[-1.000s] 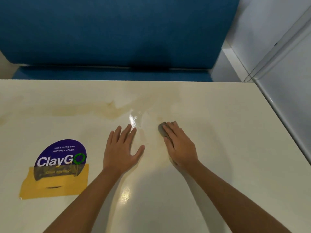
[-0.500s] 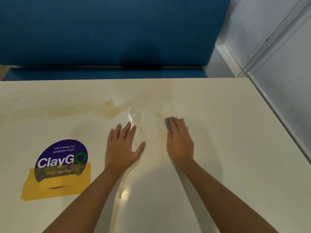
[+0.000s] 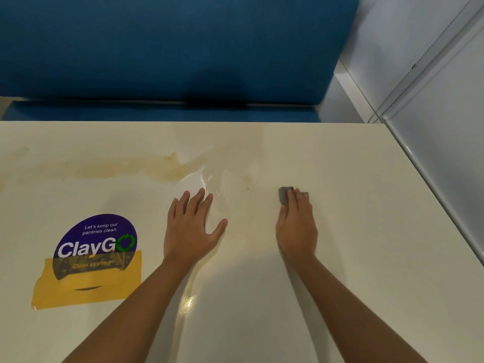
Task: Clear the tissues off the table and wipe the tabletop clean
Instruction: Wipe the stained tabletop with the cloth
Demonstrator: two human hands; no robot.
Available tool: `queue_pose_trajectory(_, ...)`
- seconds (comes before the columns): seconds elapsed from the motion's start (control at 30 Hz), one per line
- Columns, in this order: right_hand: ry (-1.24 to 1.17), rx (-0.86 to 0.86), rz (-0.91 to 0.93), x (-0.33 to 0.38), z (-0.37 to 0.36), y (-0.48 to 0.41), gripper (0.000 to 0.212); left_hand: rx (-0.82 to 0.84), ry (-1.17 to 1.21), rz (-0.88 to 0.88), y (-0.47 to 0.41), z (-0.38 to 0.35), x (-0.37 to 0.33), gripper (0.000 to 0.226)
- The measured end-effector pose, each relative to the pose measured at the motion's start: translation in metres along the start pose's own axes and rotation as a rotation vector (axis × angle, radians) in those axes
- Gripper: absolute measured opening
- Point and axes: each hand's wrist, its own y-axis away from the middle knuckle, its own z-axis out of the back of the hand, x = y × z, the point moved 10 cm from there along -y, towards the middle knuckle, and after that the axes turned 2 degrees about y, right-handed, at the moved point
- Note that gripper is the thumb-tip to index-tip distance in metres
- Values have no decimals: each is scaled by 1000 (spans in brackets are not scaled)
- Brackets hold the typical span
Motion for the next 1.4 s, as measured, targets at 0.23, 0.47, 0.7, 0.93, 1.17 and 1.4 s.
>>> queue_pose_trajectory(0.23,-90,207,480,55,-4,54,40,26,22,-5,0,0,0,71)
queue_pose_trajectory(0.47,-89,148,271,-37,26,52,45,92,75,-41,7,3,-3,76)
queue_pose_trajectory(0.7,-9,-44,-93,-21,26,87,43,102,63,-123,70,5,-17,68)
queue_pose_trajectory(0.93,-103,274,409,38,11,114,44,115,-11,-150,80,1,-19,74)
queue_pose_trajectory(1.17,-87,126,101,-57,37,118,51,111,-9,-144,81,3,-20,75)
queue_pose_trajectory(1.4,-8,-43,-97,-22,37,142,44,106,5,-125,82,2,-18,79)
